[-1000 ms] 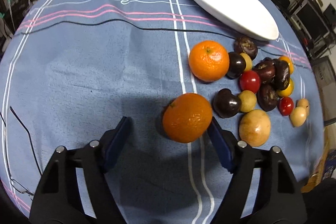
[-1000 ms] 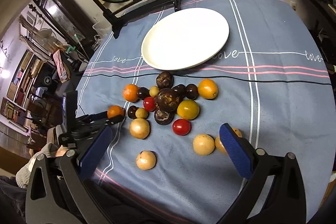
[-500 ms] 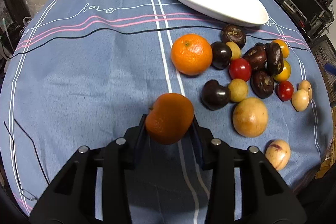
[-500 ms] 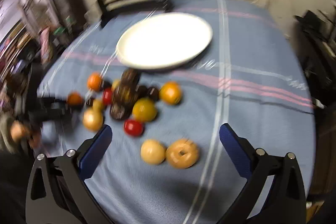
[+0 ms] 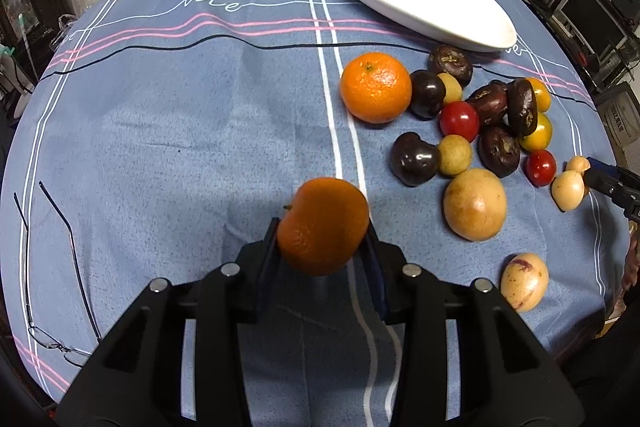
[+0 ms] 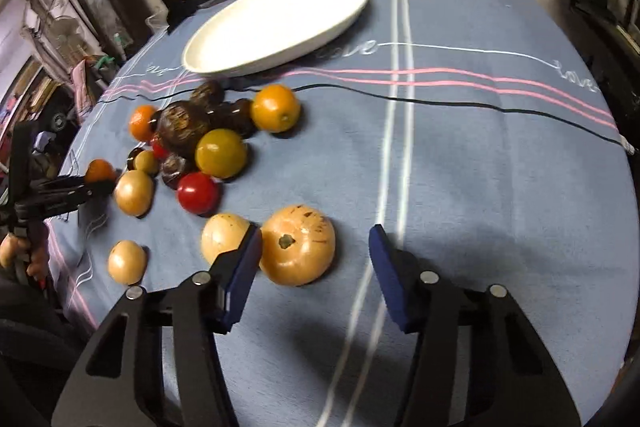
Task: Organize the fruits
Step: 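Grasp the small orange with the left tool while the right tool grasps a pale round fruit, then carry both fruits onto the white plate and open both tools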
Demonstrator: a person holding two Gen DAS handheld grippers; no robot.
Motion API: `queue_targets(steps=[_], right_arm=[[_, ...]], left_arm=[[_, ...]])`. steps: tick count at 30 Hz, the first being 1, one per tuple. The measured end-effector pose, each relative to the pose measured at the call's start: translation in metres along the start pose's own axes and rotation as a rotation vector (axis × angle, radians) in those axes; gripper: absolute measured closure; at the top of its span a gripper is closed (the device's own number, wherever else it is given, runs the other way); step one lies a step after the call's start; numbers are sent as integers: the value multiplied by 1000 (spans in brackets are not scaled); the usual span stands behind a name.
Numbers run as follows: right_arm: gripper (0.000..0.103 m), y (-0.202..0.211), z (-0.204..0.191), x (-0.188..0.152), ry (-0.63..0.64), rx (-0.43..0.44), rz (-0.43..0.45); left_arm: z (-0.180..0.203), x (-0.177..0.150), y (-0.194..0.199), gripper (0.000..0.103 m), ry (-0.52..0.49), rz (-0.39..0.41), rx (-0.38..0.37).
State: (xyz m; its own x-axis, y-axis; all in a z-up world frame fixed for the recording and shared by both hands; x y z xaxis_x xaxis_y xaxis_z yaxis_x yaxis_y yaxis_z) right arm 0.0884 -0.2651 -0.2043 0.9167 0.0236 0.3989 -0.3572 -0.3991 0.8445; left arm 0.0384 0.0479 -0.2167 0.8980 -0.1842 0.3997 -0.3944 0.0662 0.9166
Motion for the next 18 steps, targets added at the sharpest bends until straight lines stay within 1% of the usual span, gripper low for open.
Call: queue_targets(steps=[2,4,6,9,12,14,18], right_arm=[[48,-5,-5,0,16,2,-10],[53,-11,-8,-2,-3,29,-36],[55,-16,-5,-5,-35,47,-65],[58,-13,2,-7,-96,87,-63],[59,-11,-5,-10,-57,44,-49],[59,-10,-6,-11,-46,34,-48],[59,3,7,0,-122,46,-11]], left_arm=[[0,-1,-1,64,1,-4,-2],[0,-1,-2,64,3,-7,-7],[0,-1,-4,64,0,-10,-9],[-1,1,-5,64,-5,-10,-11],[-2,3,-6,64,0,-3,-19],[-4,5,-5,64,9,9,-28],[-5,15,-1,64,11,42,-40]])
Point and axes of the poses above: each gripper's, at about its wrist camera, not at the fingertips, and y roughly against the way its jaws point, z to its right, x to its top, the point moved 7 cm from there along -y, roughly the way its jaws point, and after that the axes turned 15 degrees about -y, right-handed, at the moved point
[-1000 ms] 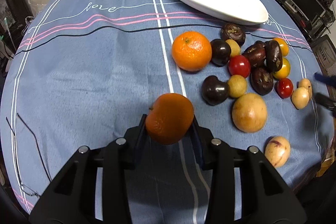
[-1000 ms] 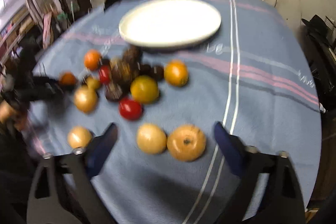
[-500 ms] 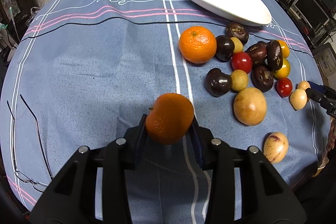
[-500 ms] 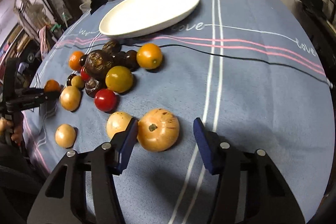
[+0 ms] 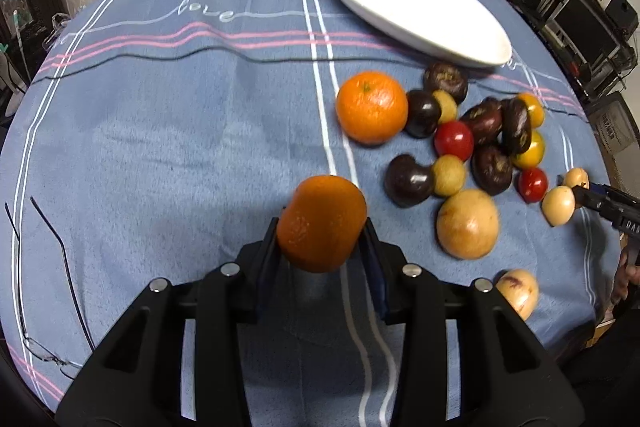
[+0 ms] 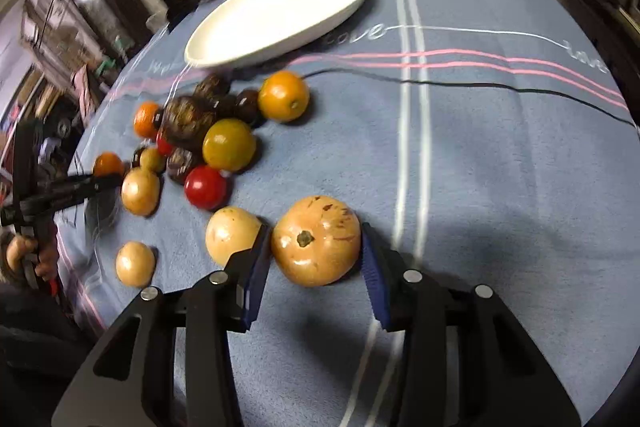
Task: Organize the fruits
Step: 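Carry both fruits onto the white plate and open both tools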
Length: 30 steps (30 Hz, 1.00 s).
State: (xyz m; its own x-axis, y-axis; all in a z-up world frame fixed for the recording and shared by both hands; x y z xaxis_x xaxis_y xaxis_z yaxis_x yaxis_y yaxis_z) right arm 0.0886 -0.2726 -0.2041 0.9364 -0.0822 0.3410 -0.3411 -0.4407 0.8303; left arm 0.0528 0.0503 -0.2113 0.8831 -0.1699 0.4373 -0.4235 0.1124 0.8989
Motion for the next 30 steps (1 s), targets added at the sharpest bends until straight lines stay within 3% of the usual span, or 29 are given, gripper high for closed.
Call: queue_targets(steps=[7,12,15,20,26,27,29,30], right_arm=[[59,11,-16,35,-24,50,43],[59,1,-59,81,63,98,62],[59,-15,-81,111,99,129,58],[59,-68,-104,147,156,110,13],[58,-103,-106,163,148,106,-41],[55,-104,-106,164,155,91,-34],[35,-103,-107,167,169,67,1],[33,-101,-108,169,179,60,23]], left_arm=[[2,35,5,64,-6,31,-22],[16,98,8,64,-74,94,-39],[26,141,0,64,-106,121,-60],[37,191,-32,63,-146,111,-77],[32,203,-75,62,-128,50,-91],[30,203,-78,61,-121,47,-88],[26,204,-79,42,-109,58,-76],[26,206,-77,41,-109,70,-67]])
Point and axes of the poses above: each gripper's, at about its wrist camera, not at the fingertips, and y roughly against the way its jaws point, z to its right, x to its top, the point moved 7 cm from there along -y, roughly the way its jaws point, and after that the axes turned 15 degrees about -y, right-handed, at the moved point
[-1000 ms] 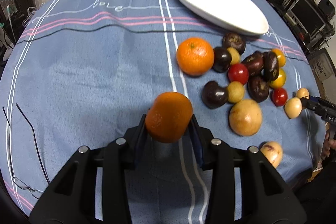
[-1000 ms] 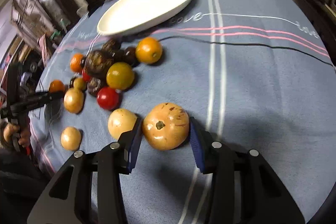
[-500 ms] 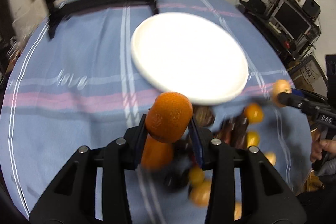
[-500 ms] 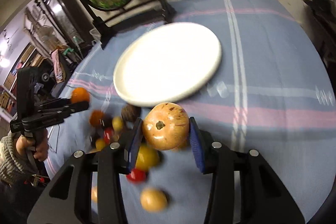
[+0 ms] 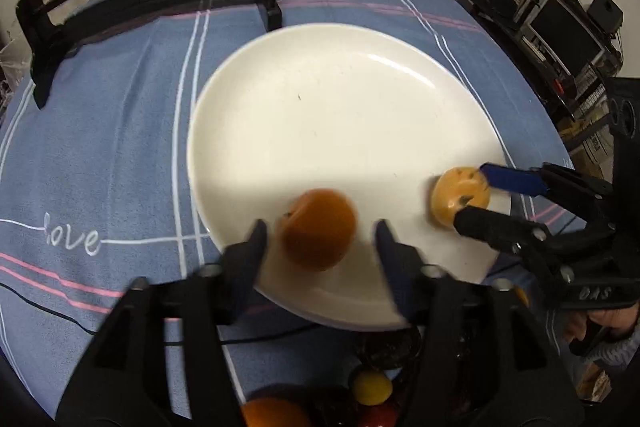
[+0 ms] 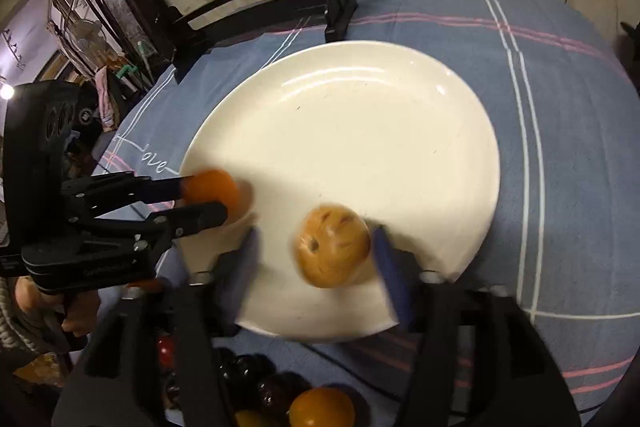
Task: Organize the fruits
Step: 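Carry both fruits onto the white plate and open both tools, then grasp the large orange with the left tool while the right tool grasps a pale fruit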
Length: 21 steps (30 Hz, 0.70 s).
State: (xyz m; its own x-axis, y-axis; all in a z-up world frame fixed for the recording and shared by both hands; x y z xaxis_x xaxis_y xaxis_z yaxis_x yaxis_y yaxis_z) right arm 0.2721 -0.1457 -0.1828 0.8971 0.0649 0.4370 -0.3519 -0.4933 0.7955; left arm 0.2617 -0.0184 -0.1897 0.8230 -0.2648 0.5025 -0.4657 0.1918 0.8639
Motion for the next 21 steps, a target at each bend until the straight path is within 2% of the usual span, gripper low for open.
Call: queue_targets(steps=[4,7,9,10,13,16,18,20,21], right_arm=[[33,25,-4,7,13,14,79],[32,76,-11,13,-3,70,199],[29,96,-11,6,-22,74,226],[23,102,-9,0,-30,69,228],[16,115,-1,-34,-76,47,204],[15,119,4,-71,-146,63,155],[15,116,3,-102,-191,92,84],[15,120,0,-117,-171,61,45],[15,126,-2,-119,-157,40,58]], left_arm=[[-4,2,20,40,-3,37,34],[-11,-4,45,40,15,65,59],[-16,-14,59,39,28,68,84],[-19,-25,66,37,41,61,94],[-23,-57,78,37,68,30,107],[-23,-96,84,37,97,-13,111],[-20,-115,86,37,103,-31,111],[-14,-127,86,37,92,-40,118],[-12,-130,85,37,83,-42,122]])
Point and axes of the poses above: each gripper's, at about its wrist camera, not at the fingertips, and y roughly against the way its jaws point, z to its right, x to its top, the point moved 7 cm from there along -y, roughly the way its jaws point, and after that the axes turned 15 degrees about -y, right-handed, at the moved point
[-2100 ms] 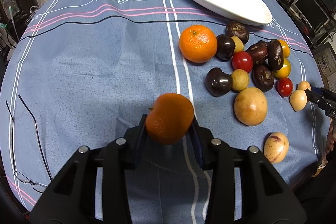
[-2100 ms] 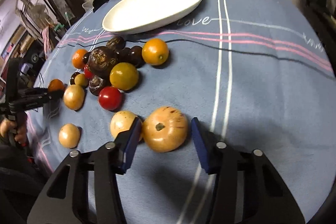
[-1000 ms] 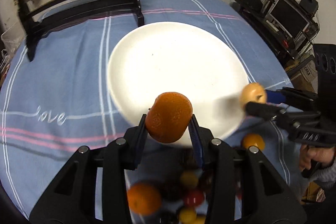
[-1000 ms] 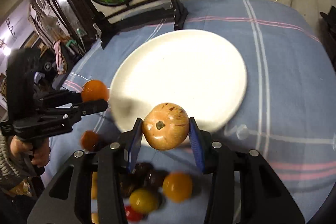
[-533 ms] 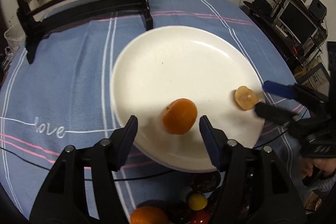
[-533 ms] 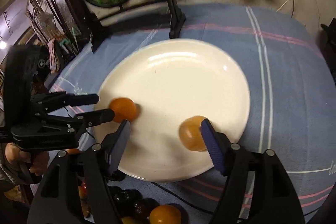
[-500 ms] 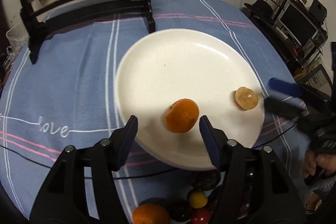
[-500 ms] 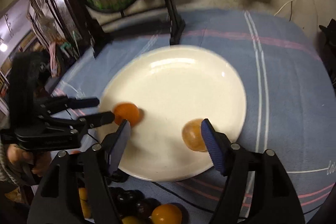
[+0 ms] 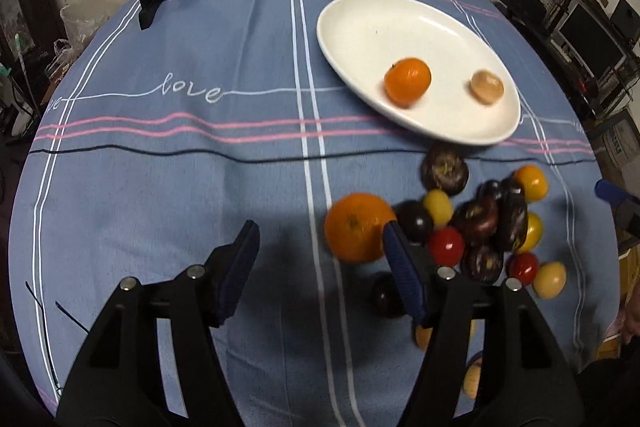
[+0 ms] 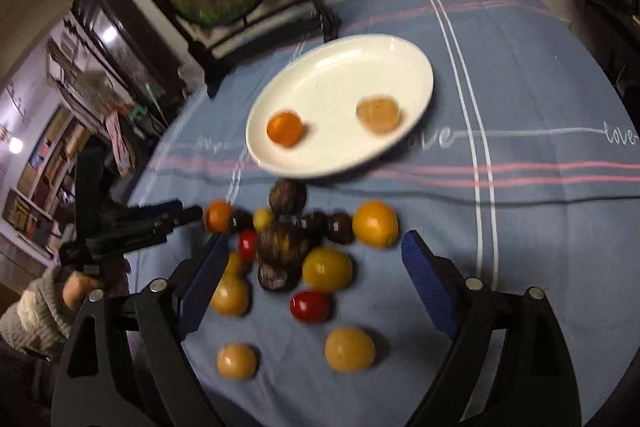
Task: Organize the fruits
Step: 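Grasp the large orange with the left tool while the right tool grasps a pale fruit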
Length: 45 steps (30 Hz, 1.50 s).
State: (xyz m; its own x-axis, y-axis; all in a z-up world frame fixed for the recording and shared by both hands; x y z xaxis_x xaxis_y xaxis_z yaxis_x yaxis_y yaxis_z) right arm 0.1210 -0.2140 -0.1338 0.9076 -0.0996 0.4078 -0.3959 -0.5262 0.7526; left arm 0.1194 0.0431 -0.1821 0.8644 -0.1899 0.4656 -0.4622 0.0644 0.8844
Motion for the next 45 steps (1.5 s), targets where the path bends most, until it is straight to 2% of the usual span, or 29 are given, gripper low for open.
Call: queue_targets(steps=[3,7,13,18,22,26,34,38,39,43,45], right_arm=[[12,16,-11,1,26,8,44],[9,23,-16,-1,61,-19,59],[9,31,-11,-2,41,-54,83],[9,35,-6,-4,17,-86,91],[9,36,-6,-5,17,-96,91],[9,34,-6,-6,14,-103,78],[9,25,0,-9,34,-122,36],[9,3,10,-36,246,-224,-23],[10,-2,13,-45,266,-216,-45],[36,-17,23,-66,260,-178,-108],[38,-20,26,-64,239,-156,-113]], left_arm=[[8,-4,-5,37,-27,-2,3],[18,-6,-11,37,-73,-6,-18],[18,-4,-29,37,-106,-13,-41],[15,4,-35,37,-123,20,-71],[8,7,-43,42,-67,36,-130],[9,10,-48,55,-39,55,-186],[12,-5,-38,56,-37,36,-115],[6,-27,-19,56,-18,27,-89],[5,-34,-13,56,-9,25,-84],[2,-58,3,56,22,16,-76],[4,-67,10,56,32,12,-75]])
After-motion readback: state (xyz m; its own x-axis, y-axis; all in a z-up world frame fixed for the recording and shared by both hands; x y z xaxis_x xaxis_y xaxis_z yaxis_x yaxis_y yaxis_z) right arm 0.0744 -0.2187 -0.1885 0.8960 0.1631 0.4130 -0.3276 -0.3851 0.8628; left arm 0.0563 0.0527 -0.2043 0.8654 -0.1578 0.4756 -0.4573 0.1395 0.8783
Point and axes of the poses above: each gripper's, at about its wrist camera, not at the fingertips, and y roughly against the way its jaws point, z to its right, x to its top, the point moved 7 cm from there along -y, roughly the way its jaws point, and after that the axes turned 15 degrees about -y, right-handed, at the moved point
